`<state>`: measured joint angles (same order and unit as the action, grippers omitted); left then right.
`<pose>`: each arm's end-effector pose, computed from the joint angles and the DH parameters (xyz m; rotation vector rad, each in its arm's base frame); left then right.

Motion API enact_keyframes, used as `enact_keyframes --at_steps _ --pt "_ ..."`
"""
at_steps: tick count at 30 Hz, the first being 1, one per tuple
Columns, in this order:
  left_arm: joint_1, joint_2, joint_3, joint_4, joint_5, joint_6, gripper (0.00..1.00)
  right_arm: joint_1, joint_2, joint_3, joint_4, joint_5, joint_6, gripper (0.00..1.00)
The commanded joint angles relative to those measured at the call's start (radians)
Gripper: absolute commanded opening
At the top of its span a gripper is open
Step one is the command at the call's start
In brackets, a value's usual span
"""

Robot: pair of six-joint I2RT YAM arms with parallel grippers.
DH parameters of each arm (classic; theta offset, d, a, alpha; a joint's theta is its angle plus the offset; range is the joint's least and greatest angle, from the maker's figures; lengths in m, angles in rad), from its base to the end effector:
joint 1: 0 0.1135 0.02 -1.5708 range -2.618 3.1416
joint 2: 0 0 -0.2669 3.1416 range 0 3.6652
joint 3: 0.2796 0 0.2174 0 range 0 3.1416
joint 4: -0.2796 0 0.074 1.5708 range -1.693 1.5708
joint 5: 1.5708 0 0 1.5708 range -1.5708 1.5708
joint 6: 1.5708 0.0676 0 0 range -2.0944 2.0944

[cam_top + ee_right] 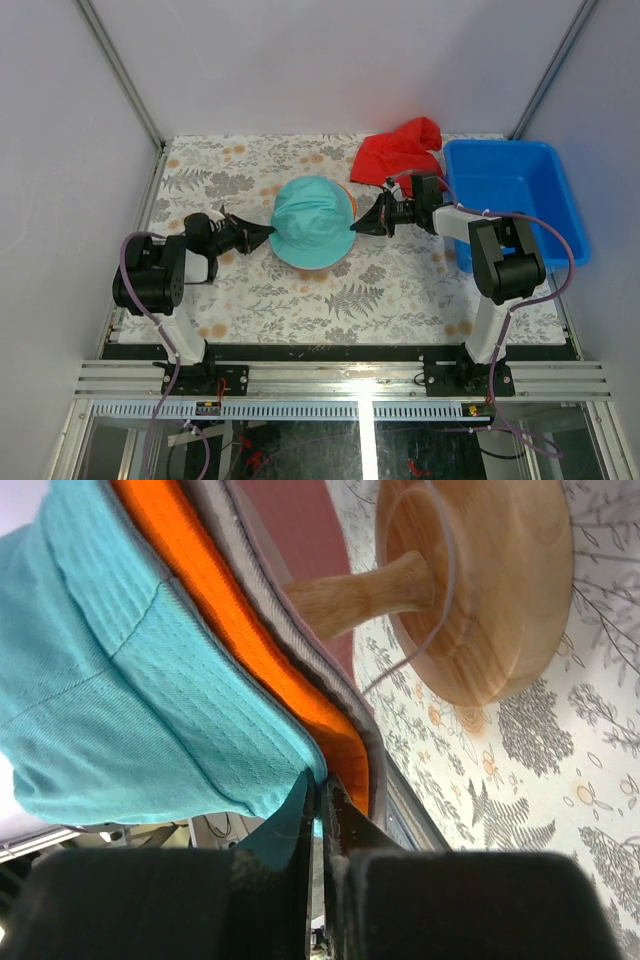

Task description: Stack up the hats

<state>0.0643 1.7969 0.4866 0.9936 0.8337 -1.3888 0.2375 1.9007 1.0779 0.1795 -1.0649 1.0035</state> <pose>0.3077 -0.0303 0.1500 -0.8685 1.9656 -1.6262 0.3535 0.1464 0.1896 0.2356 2.4357 1.8078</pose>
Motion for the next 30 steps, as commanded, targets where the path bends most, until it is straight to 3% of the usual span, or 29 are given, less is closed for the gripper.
enact_keyframes --at_steps 1,10,17,24,30 --pt "0.001 -0.056 0.114 -0.352 -0.066 0.151 0.01 -0.008 0.018 -0.059 -0.194 0.142 -0.096 0.00" --pt "-0.002 -0.058 0.208 -0.483 -0.067 0.204 0.15 0.086 0.036 -0.080 -0.139 0.165 -0.049 0.00" --pt "-0.002 0.023 0.214 -0.471 -0.052 0.215 0.01 0.113 0.042 -0.057 -0.146 0.180 -0.042 0.00" --pt "-0.001 0.032 0.266 -0.504 -0.044 0.220 0.00 0.121 0.020 -0.055 -0.150 0.183 -0.039 0.00" --pt "0.043 -0.037 0.229 -0.531 -0.037 0.214 0.11 0.120 -0.025 -0.029 -0.223 0.210 -0.080 0.30"
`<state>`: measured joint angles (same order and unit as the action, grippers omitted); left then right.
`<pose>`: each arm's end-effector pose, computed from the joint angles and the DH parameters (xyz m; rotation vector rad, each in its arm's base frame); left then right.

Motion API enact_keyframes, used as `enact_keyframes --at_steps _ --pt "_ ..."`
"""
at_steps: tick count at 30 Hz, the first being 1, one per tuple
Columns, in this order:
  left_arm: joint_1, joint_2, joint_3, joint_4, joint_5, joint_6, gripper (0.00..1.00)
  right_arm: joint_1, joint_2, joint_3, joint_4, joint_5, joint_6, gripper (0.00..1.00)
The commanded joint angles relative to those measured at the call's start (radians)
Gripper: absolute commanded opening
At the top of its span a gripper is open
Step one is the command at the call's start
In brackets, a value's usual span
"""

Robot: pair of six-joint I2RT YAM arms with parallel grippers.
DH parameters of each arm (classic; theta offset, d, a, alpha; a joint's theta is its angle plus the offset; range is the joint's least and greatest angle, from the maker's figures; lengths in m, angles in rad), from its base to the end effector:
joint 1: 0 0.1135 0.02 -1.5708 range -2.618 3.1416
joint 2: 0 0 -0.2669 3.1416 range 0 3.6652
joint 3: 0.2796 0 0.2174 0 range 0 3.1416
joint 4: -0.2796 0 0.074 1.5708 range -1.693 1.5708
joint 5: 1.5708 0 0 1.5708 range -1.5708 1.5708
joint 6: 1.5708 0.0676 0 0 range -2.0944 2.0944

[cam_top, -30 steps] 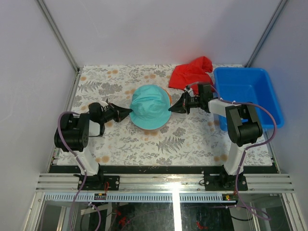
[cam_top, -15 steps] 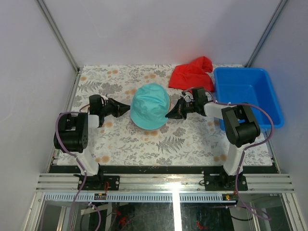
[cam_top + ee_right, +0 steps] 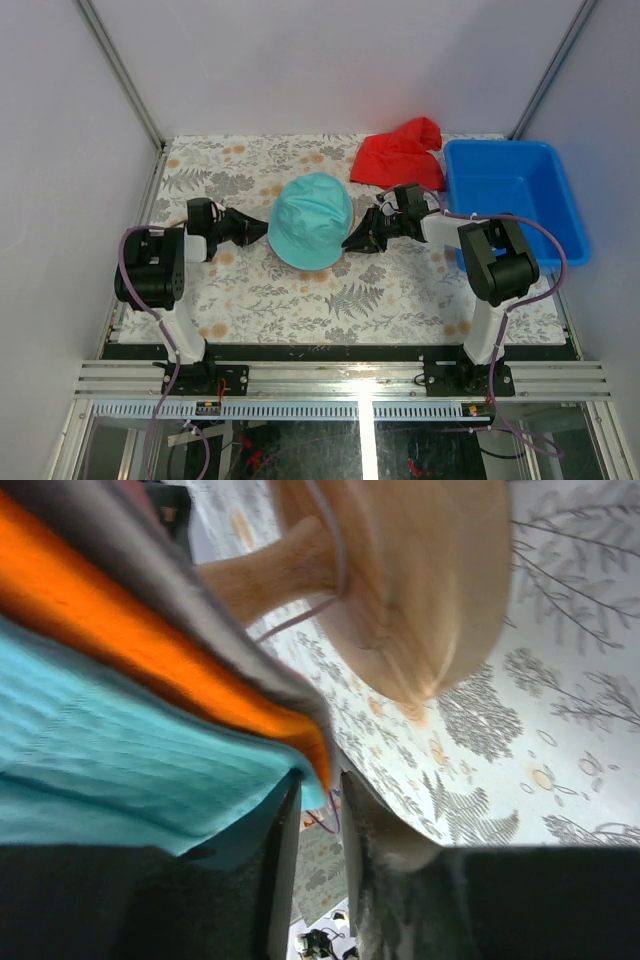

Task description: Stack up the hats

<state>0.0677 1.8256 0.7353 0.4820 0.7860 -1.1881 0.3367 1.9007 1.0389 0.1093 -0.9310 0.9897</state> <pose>0.3395 -0.0249 0.1446 -0.9529 2.1646 -1.4532 0.3328 0.1739 0.1683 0.2898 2.5760 1.6788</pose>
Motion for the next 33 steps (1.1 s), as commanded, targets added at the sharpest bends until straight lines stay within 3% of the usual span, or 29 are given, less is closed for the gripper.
enact_keyframes --at_steps 1,8,17,33 --pt "0.053 -0.085 -0.040 -0.021 0.010 0.009 0.12 0.019 -0.034 0.015 -0.169 0.085 -0.077 0.33" --pt "0.141 -0.267 -0.178 -0.070 0.012 -0.027 0.14 0.008 -0.084 0.027 -0.260 0.130 -0.138 0.44" --pt "0.096 -0.591 -0.269 -0.195 -0.023 -0.095 0.31 -0.045 -0.090 0.026 -0.278 0.128 -0.156 0.47" --pt "-0.071 -0.597 -0.306 -0.124 -0.135 -0.188 0.33 -0.059 -0.107 -0.004 -0.240 0.110 -0.125 0.47"
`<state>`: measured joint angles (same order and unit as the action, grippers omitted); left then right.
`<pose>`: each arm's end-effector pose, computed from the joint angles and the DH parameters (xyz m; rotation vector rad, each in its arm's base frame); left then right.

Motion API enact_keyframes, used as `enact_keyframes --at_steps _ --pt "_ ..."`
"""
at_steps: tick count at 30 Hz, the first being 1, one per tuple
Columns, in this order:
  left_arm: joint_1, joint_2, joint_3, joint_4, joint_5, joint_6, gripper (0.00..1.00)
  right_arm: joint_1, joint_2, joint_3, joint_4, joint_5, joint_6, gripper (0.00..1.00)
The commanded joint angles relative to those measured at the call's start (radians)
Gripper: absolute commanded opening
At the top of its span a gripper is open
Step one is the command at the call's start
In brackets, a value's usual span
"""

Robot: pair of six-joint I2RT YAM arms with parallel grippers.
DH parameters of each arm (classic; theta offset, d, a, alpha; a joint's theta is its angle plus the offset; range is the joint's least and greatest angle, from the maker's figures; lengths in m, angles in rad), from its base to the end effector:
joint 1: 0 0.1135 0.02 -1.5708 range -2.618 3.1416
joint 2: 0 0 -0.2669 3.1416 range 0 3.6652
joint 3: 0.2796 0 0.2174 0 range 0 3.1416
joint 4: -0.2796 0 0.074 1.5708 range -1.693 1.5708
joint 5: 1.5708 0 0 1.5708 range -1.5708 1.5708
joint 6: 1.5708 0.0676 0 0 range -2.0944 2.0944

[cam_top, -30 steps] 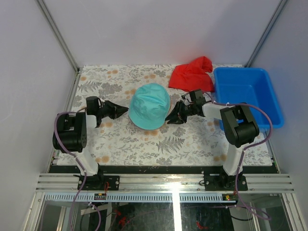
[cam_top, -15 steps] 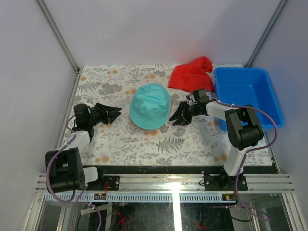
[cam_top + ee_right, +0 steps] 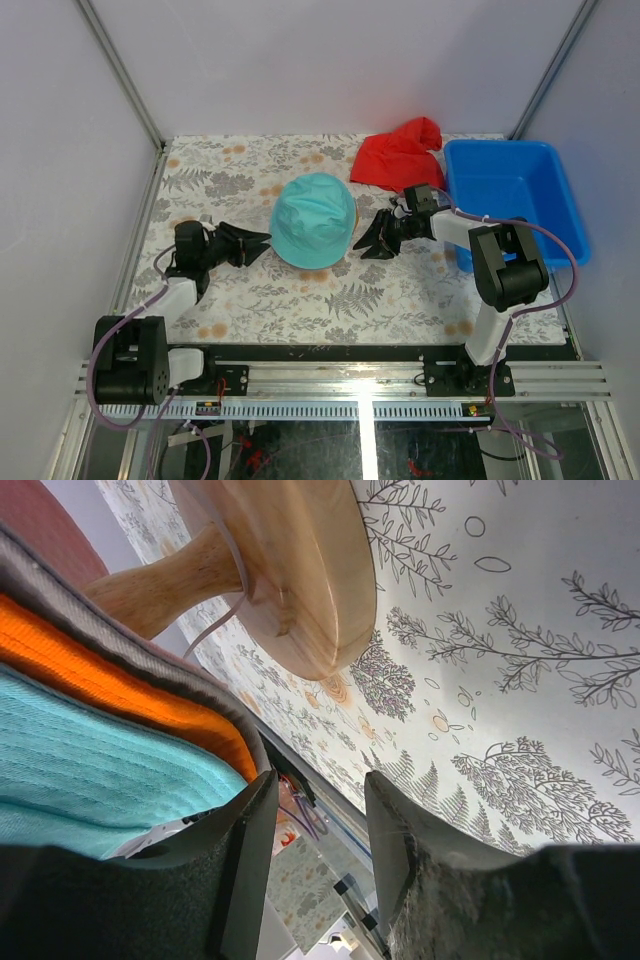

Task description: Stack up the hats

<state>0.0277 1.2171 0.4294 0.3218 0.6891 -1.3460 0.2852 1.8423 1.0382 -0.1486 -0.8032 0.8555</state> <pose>0.2313 -0.0366 0.2014 -1.0291 2.0304 -1.4697 0.3220 0.1451 0.1632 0.4076 2.6895 1.4282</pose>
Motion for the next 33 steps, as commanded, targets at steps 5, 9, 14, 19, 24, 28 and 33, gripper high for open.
enact_keyframes --at_steps 5,9,14,19,24,28,33 --pt "-0.057 0.025 0.000 0.058 -0.053 -0.047 0.33 -0.015 -0.051 -0.017 0.035 -0.026 0.023 0.47" --pt "-0.062 0.020 -0.007 0.068 -0.064 -0.059 0.29 -0.015 -0.050 -0.018 0.036 -0.026 0.024 0.47" --pt "-0.062 0.017 0.010 0.045 -0.084 -0.050 0.08 -0.017 -0.053 -0.017 0.029 -0.024 0.019 0.47" --pt "-0.052 0.079 0.067 0.013 -0.085 0.007 0.00 -0.030 -0.080 0.010 -0.037 0.011 -0.031 0.47" --pt "0.007 0.190 0.148 -0.014 -0.042 0.082 0.00 -0.068 -0.123 0.056 -0.160 0.085 -0.119 0.47" --pt "0.052 0.275 0.232 -0.026 0.001 0.118 0.00 -0.095 -0.155 0.113 -0.208 0.112 -0.159 0.47" --pt "0.060 0.403 0.374 -0.062 0.059 0.164 0.00 -0.098 -0.165 0.191 -0.136 0.047 -0.160 0.48"
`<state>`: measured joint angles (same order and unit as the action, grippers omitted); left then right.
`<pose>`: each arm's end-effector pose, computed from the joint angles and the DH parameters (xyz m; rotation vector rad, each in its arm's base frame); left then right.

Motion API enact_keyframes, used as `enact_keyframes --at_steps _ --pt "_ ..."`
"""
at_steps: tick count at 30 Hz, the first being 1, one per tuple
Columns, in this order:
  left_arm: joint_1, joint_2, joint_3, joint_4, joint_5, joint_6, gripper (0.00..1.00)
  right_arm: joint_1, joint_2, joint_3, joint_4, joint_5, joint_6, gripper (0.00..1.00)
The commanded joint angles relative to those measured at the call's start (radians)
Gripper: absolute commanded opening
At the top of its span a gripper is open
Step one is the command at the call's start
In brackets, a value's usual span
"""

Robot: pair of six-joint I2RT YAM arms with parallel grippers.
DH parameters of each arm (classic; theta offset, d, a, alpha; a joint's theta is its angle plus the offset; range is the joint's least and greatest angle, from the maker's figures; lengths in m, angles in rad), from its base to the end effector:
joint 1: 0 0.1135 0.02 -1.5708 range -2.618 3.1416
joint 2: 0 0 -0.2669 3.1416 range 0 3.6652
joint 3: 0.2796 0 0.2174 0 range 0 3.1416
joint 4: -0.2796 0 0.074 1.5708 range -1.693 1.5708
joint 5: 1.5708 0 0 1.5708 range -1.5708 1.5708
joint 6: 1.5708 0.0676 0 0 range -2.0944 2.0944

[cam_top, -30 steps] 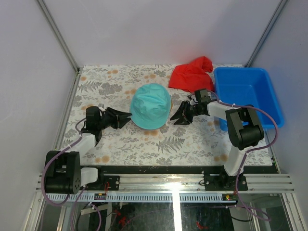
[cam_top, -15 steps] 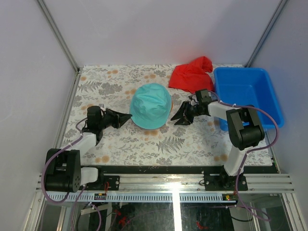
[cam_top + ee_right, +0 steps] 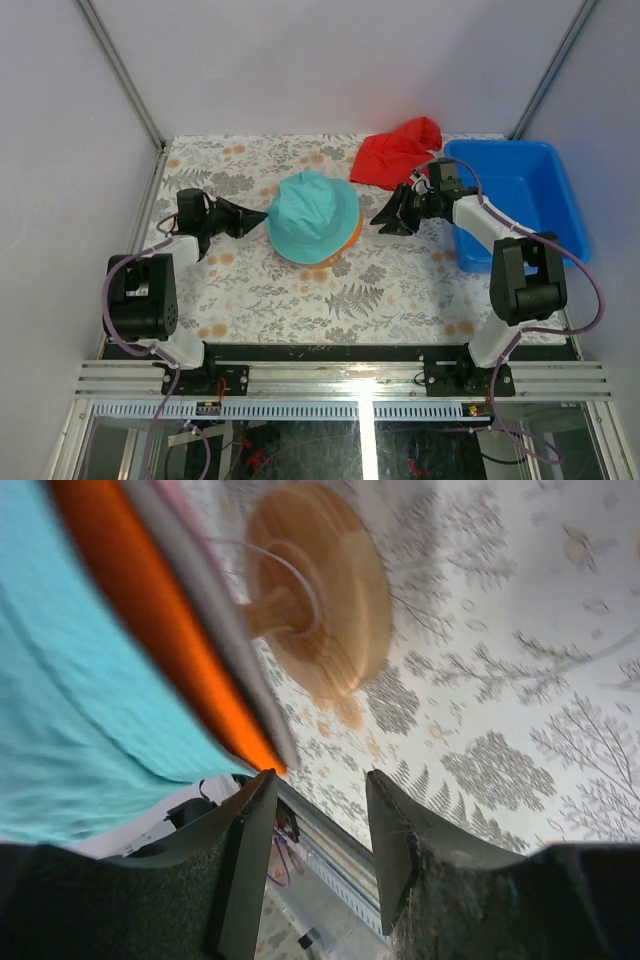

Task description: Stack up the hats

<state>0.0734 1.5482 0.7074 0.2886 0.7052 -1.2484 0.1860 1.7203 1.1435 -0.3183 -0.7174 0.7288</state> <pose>0.3072 -0.0213 0.1988 -1.0268 2.0818 -1.4002 0.3316 0.1076 0.2163 0.3620 2.5603 1.2601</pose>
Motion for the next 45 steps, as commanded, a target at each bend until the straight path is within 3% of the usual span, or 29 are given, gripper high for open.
enact_keyframes --at_steps 1,8,15,34,36,41,45 --pt "0.016 0.093 0.117 -0.032 0.051 0.070 0.00 -0.001 -0.040 0.102 0.057 -0.053 -0.030 0.49" --pt "0.015 0.186 0.214 -0.072 0.091 0.095 0.00 -0.002 0.046 0.195 0.223 -0.157 0.055 0.50" --pt "0.015 0.197 0.227 -0.078 0.094 0.093 0.00 -0.001 0.110 0.212 0.282 -0.190 0.115 0.50" --pt "0.009 0.215 0.244 -0.060 0.096 0.069 0.00 0.079 0.155 0.216 0.311 -0.184 0.154 0.48" --pt "0.009 0.214 0.241 -0.059 0.096 0.069 0.00 0.088 0.159 0.220 0.308 -0.178 0.157 0.43" --pt "0.009 0.214 0.221 -0.045 0.092 0.066 0.00 0.091 0.159 0.220 0.253 -0.160 0.124 0.05" --pt "0.009 0.220 0.189 -0.026 0.085 0.069 0.00 0.088 0.153 0.171 0.245 -0.138 0.102 0.00"
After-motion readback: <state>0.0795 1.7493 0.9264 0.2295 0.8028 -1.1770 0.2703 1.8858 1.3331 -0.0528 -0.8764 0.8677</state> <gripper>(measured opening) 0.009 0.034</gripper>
